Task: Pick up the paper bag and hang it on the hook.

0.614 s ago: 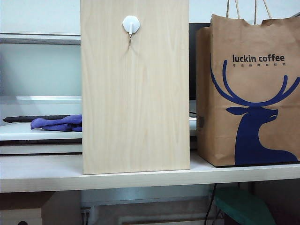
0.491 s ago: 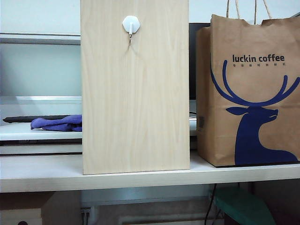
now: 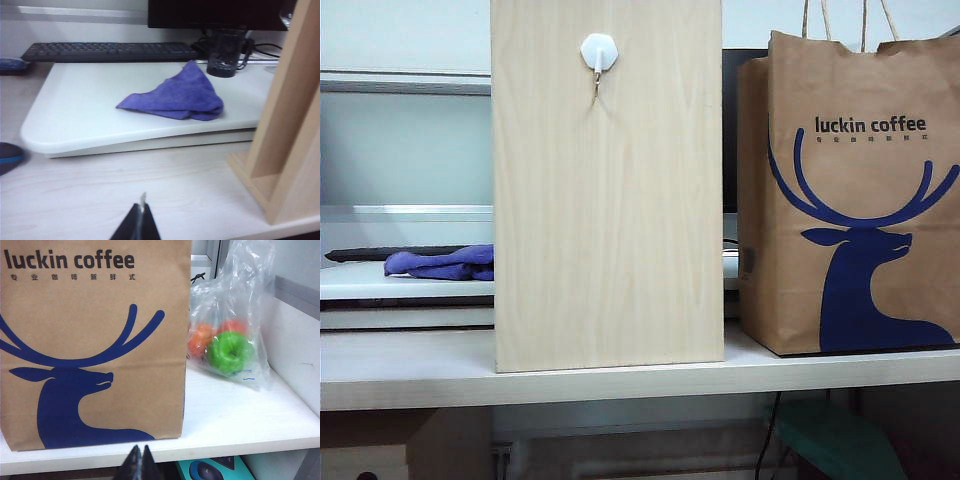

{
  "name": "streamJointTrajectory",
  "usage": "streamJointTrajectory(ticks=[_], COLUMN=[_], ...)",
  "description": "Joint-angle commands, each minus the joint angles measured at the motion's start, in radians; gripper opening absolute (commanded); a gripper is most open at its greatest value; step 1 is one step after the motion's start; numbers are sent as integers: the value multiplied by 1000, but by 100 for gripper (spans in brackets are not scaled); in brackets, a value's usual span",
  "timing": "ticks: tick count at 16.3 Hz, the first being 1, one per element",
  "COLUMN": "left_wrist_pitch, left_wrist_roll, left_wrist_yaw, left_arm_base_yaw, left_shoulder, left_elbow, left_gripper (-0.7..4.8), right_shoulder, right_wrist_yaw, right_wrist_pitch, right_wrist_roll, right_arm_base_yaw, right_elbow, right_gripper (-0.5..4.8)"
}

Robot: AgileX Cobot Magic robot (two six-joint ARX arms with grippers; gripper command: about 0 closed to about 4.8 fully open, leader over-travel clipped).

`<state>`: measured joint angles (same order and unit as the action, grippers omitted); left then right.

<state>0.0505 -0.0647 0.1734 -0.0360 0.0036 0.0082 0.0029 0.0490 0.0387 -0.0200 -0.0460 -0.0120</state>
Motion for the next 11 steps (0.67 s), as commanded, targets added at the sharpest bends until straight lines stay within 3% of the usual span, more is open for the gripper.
streamJointTrajectory(ticks=[1,2,5,7,9,11], left_wrist_pitch=[-5,-5,-5,-5,-5,-5], left_wrist_roll=[4,4,4,4,4,4], left_wrist_yaw=[-67,-68,-60,-58,-53,-58], left_arm_base_yaw=[191,298,548,673,746,740], left_shoulder=[0,0,0,0,0,0], left_elbow=[1,1,1,1,1,1], left_gripper=[-5,-6,-6,-6,-6,-5], right_shoulder=[0,0,0,0,2,52], right_wrist_yaw=[-45,-101,-209,-212,-257,-342], right_wrist_pitch=[-61,-114,-317,-382,-376,-349], right_wrist_roll=[170,269,378,420,466,465], right_arm_base_yaw=[0,-1,-1,-2,-2,-2], right_elbow=[3,3,3,-11,-70,-153], right_gripper=[-1,-1,-1,0,0,-1])
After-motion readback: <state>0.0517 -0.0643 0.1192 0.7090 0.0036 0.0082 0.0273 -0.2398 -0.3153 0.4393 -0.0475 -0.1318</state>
